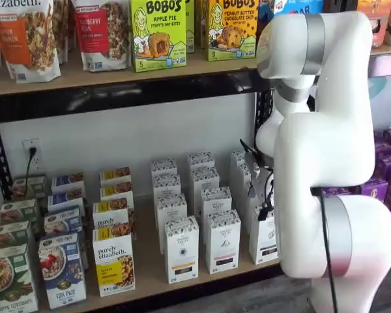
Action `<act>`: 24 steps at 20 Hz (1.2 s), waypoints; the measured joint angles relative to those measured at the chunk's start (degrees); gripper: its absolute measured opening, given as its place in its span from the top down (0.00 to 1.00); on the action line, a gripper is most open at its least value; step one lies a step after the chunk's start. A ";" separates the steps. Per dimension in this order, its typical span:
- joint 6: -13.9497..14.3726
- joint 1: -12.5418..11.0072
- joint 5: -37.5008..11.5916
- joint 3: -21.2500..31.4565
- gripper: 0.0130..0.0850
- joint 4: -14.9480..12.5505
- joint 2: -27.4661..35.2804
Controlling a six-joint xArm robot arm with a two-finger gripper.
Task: Pick up the white box with a green strip in the middle, on the bottom shelf, the sixth box from the left
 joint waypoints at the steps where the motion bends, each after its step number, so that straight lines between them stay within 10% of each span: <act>1: 1.12 -0.27 1.61 -1.11 0.00 -1.31 0.39; 7: 4.47 -1.45 6.36 -8.56 0.00 -5.62 4.33; 24: 9.64 -2.33 -2.53 -12.36 0.00 -13.58 11.46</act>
